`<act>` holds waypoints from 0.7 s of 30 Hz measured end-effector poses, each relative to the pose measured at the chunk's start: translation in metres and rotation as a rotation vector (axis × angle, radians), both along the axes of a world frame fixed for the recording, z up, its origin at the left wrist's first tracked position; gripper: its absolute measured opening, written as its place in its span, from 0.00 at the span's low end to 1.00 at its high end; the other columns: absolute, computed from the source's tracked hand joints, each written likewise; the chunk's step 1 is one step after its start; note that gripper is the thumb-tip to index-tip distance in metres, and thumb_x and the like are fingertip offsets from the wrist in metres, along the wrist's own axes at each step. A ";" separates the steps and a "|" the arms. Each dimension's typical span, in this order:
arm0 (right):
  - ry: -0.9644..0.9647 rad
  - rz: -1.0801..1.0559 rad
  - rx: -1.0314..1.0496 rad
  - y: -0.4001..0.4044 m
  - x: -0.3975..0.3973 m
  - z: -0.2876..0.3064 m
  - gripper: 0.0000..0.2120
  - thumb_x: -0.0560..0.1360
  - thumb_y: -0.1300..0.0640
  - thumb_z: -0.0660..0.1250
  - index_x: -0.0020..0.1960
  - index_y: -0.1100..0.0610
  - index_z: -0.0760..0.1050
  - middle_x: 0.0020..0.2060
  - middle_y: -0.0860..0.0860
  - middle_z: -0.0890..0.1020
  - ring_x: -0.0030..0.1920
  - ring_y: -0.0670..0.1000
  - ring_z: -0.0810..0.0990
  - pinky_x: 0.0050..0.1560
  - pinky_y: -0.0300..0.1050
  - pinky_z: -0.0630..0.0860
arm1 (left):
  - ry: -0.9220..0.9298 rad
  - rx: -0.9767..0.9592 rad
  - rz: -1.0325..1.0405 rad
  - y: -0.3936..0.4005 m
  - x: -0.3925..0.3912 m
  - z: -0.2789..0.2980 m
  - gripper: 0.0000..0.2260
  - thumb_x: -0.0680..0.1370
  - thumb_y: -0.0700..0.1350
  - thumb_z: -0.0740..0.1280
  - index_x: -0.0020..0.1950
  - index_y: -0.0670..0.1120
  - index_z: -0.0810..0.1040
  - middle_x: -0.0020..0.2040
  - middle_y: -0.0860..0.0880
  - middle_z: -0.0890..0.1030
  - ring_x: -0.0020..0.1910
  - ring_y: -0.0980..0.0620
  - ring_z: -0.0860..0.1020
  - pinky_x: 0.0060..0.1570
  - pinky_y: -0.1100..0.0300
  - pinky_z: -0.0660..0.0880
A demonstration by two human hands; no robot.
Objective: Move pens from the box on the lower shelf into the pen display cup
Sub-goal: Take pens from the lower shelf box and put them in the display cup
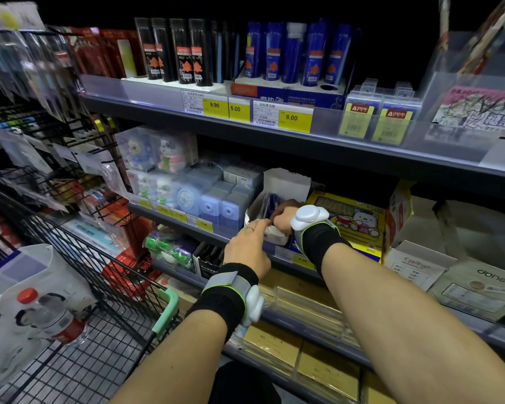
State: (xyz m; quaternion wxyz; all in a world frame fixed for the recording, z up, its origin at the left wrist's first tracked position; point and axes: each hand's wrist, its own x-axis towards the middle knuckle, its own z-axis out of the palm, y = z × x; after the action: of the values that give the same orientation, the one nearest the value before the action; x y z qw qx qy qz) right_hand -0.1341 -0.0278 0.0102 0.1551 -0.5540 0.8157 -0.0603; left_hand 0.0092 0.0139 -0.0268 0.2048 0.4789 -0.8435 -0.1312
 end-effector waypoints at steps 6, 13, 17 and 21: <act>-0.255 -0.106 -0.178 -0.002 -0.014 -0.004 0.13 0.75 0.62 0.63 0.52 0.57 0.85 0.56 0.56 0.83 0.53 0.58 0.82 0.59 0.50 0.79 | -0.010 0.030 0.010 0.000 -0.001 0.001 0.30 0.72 0.39 0.67 0.70 0.56 0.64 0.66 0.51 0.74 0.61 0.46 0.76 0.58 0.50 0.74; -0.492 -0.151 -0.412 0.028 -0.016 0.018 0.16 0.78 0.71 0.58 0.60 0.65 0.81 0.60 0.60 0.81 0.59 0.59 0.78 0.43 0.28 0.69 | -0.007 0.068 0.002 -0.002 -0.002 0.003 0.30 0.72 0.40 0.68 0.72 0.55 0.64 0.68 0.52 0.72 0.63 0.46 0.76 0.61 0.49 0.75; -0.552 -0.126 -0.441 0.041 -0.015 0.034 0.15 0.78 0.68 0.60 0.57 0.60 0.83 0.56 0.59 0.83 0.53 0.58 0.82 0.50 0.40 0.75 | -0.011 0.202 -0.009 -0.008 -0.002 0.010 0.30 0.73 0.40 0.66 0.73 0.55 0.64 0.68 0.50 0.73 0.64 0.44 0.76 0.63 0.50 0.74; -0.634 -0.070 -0.424 0.056 -0.014 0.044 0.15 0.76 0.70 0.61 0.48 0.57 0.84 0.45 0.61 0.86 0.41 0.54 0.84 0.48 0.45 0.81 | 0.158 0.307 0.032 -0.013 -0.001 0.022 0.22 0.76 0.43 0.64 0.70 0.54 0.71 0.64 0.47 0.79 0.62 0.44 0.77 0.63 0.54 0.73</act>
State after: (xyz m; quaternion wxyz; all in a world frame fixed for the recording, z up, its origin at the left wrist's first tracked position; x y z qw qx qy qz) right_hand -0.1478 0.0286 0.0543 0.2793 -0.4995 0.7151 -0.4013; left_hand 0.0079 0.0010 -0.0047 0.1971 0.5059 -0.7871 -0.2926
